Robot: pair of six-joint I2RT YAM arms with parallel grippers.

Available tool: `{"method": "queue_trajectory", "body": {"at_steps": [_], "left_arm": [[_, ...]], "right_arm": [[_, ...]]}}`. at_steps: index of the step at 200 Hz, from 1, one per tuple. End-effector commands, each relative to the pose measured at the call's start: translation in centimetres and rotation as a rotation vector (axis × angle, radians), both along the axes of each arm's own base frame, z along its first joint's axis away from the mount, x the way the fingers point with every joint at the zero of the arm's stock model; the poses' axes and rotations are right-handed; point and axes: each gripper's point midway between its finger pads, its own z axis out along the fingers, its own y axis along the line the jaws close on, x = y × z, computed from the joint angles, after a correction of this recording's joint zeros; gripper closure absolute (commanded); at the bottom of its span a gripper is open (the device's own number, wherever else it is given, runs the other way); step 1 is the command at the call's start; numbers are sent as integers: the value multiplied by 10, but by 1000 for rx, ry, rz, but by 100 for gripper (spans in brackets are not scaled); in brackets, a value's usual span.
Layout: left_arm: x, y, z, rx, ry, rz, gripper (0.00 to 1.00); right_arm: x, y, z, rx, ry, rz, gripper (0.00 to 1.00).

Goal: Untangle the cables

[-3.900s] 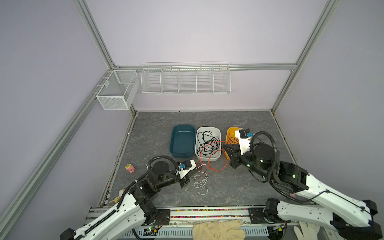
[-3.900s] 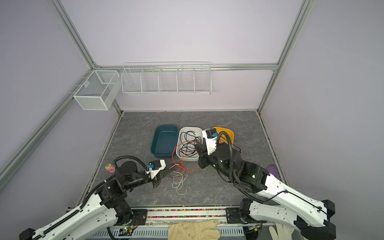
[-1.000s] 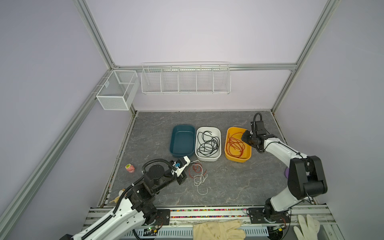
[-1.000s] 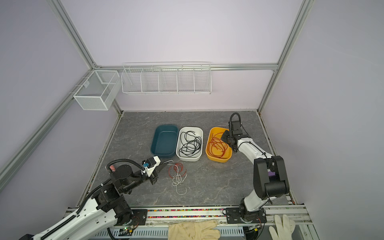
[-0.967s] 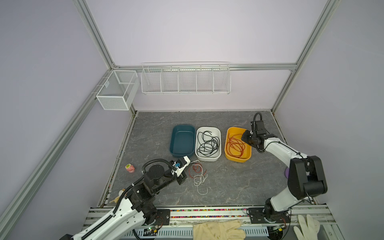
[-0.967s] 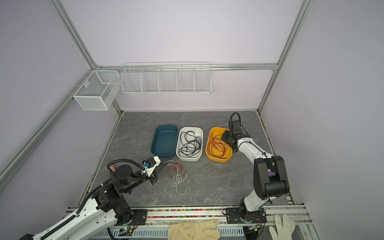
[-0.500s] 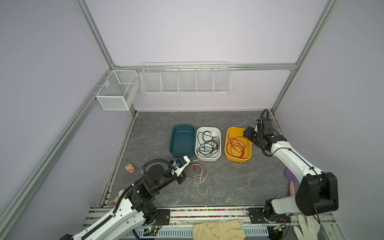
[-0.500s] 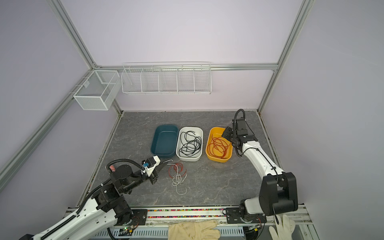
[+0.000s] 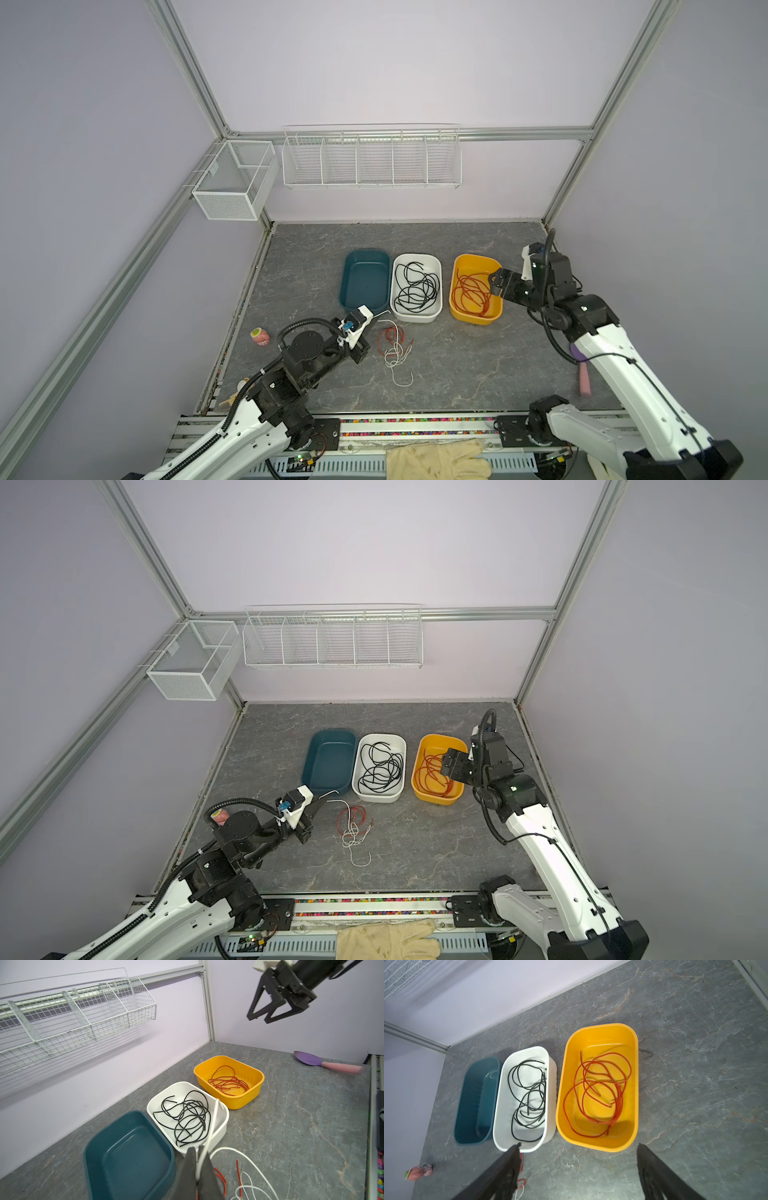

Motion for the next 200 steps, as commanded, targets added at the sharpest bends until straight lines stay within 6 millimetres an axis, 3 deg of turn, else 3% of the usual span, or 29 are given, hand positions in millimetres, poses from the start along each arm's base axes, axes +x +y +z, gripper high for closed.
{"method": "queue_trajectory", "body": {"at_steps": [1,63,105,135,163,186,191,200], "left_arm": [[3,9,46,-86,-70,48,100],[-2,15,123,-209,-93,50,100],[-9,13,169,-232,-104,12,100],[-17,14,203,-295,-122,-24,100],[-18,11,214,-327,-92,-42,100],[-16,5,212,-328,-74,-56,100],[-15,4,212,-324,-71,-55,100],[-12,3,210,-322,-67,-47,100]], "right_arm": [[-39,-12,9,-62,-8,38,12],[-103,-19,13,-77,-60,179,12],[-111,-10,2,-67,-89,259,12],[-114,-4,6,-46,-108,288,12],[-118,20,15,64,-132,388,12],[-123,54,21,232,-134,518,12],[-122,59,10,250,-104,531,12],[-122,65,8,269,-102,551,12]]}}
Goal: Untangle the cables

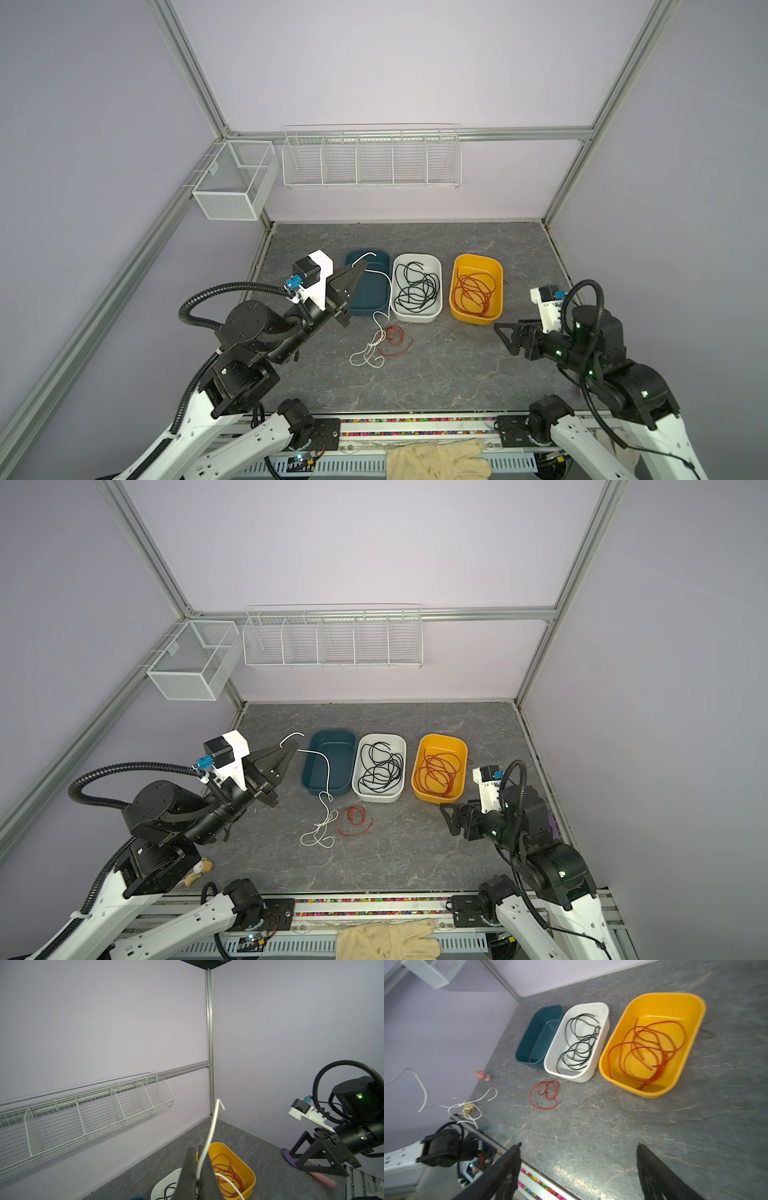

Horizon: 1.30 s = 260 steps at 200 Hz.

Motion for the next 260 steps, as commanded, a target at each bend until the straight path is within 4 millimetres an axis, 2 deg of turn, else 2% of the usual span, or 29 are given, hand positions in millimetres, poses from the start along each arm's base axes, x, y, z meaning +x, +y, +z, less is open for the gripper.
{"method": "queue_trajectory", "body": {"at_steps": [1,24,42,83,104,122,125,136,157,191,216,260], "left_arm": [[1,-6,-2,2,35,-21,100],[2,-5,-2,-3,26,-13,100],[3,-6,0,-14,21,-13,100],[5,-12,2,-44,40,-36,100],[6,-15,2,-54,52,-47,100],[4,-16,4,-66,58,-58,100],[9,-22,-2,-51,75,-59,100],[10,-25,-3,-52,83,-65,100],[10,-26,-3,-57,86,-73,100],[7,-24,1,-75,84,-78,100],[7,-24,0,-74,84,-78,100],[7,-25,0,-92,96,-90,100]], "right_arm": [[-5,35,3,139,17,148,12],[-7,47,2,143,-4,183,11],[-12,65,-1,178,-8,254,8],[-16,102,-22,131,13,351,5],[-15,114,-27,101,-4,350,4],[-6,115,-37,54,-26,306,4],[-4,115,-39,47,-28,301,4],[-1,118,-45,33,-27,297,3],[-1,133,-53,45,-18,338,0],[-15,162,-59,58,-36,436,8],[-26,181,-60,39,-80,492,9],[-23,198,-73,3,-81,508,16]]}}
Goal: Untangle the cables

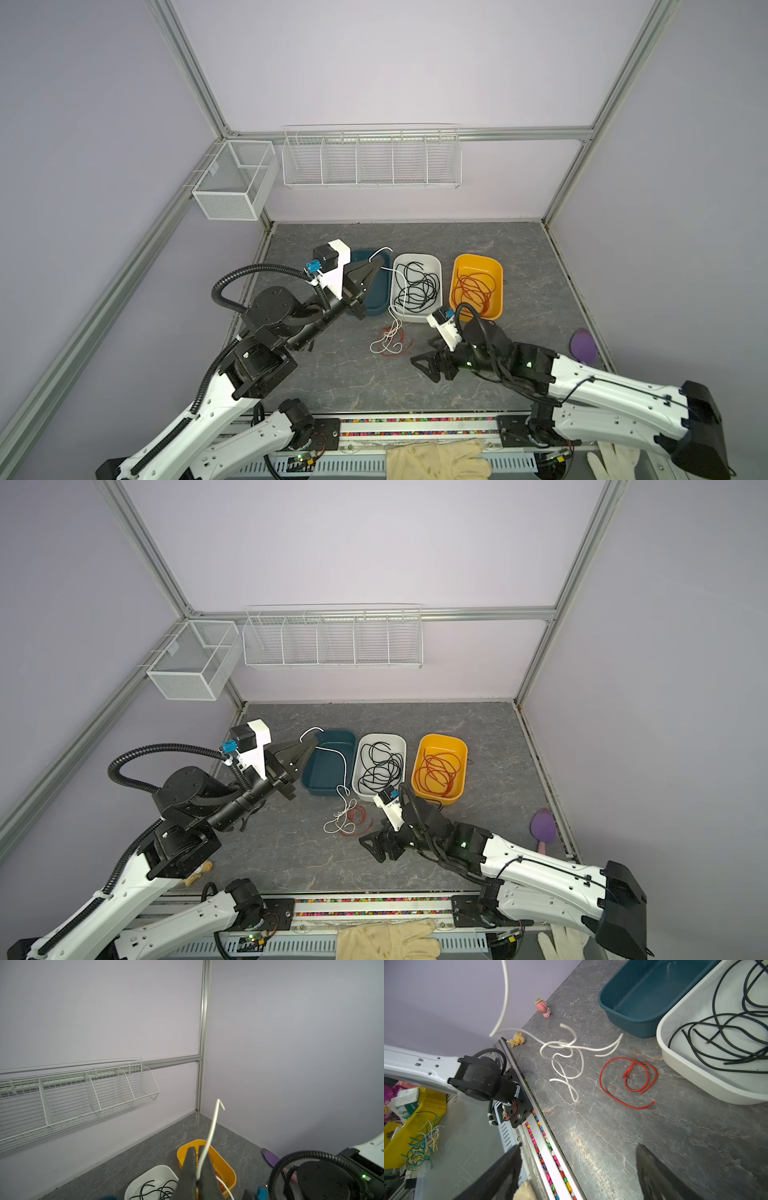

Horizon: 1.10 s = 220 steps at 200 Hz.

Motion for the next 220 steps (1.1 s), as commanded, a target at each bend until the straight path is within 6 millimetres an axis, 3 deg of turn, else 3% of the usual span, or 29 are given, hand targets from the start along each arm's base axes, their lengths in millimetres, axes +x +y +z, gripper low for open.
{"method": "queue_trajectory", "body": {"at_steps": [1,43,104,156,220], "left_arm": [[-5,0,7,-38,-3,-25,100],[-6,0,9,-48,-3,-31,100],[-7,0,10,-66,5,-39,100],[-9,2,13,-77,2,-40,100],[-9,2,10,-79,6,-40,100]], "right_arm": [[9,10,5,18,-51,-7,16],[17,18,-5,3,-55,-24,28],[22,24,1,42,-84,-31,52],[14,38,-8,65,-38,25,53],[8,39,5,132,-62,51,50]]}}
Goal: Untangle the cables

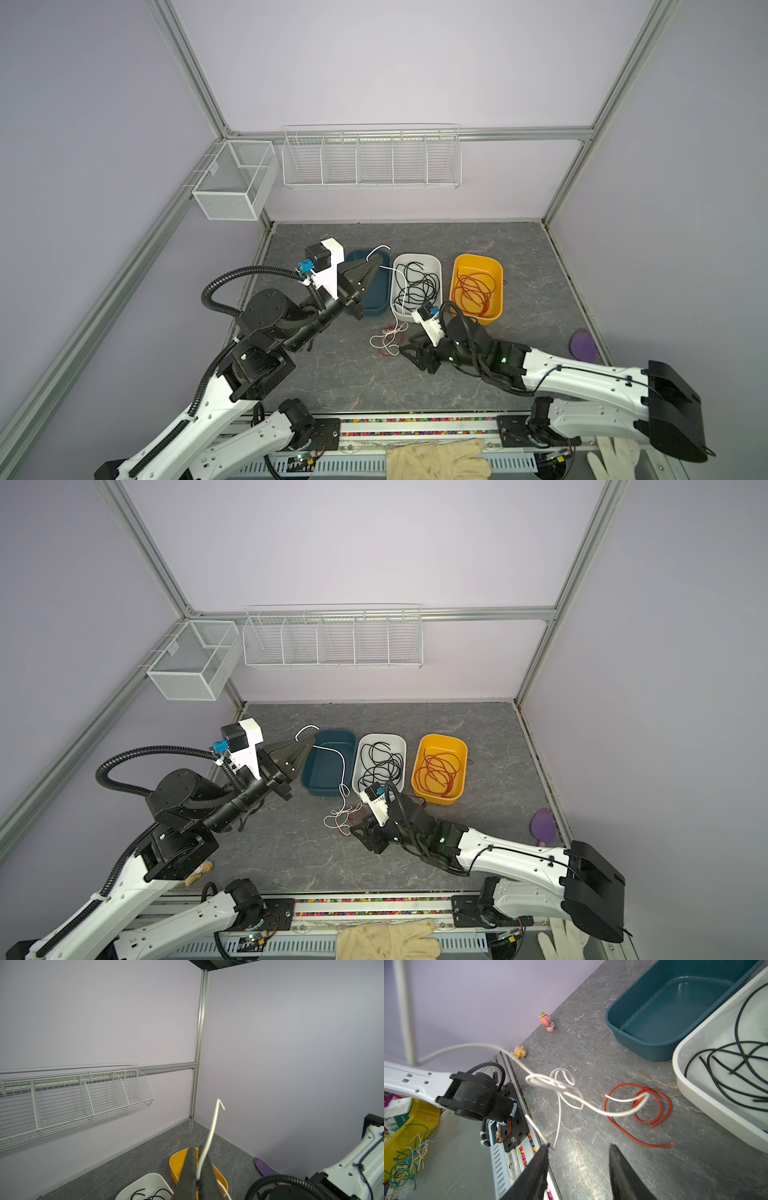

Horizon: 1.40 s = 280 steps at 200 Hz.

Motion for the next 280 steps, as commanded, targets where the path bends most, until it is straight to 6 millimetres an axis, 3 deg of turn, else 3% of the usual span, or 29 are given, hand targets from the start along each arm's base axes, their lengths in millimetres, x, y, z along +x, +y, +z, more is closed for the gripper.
{"method": "queue_trajectory", "body": {"at_steps": [1,74,128,176,196,225,241,280], "left_arm": [[-3,-1,1,-23,-4,-17,100],[-2,-3,2,-32,1,-20,100],[-3,1,6,-48,-5,-14,100],[-3,1,9,-78,5,-21,100],[-3,2,10,-83,4,-19,100],[-2,2,9,-72,0,-8,100],[-7,13,17,-77,-34,16,100],[4,24,18,12,-55,129,100]], "right_arm": [[-7,3,10,55,-13,31,50],[-7,4,0,31,-4,31,50],[-7,6,-1,34,-10,34,69],[-8,10,-5,26,-5,40,77],[-7,10,-9,17,0,30,90],[-7,8,-9,14,1,19,93],[-7,5,-14,-1,2,7,93],[-8,-11,-47,-56,39,-33,93]]}}
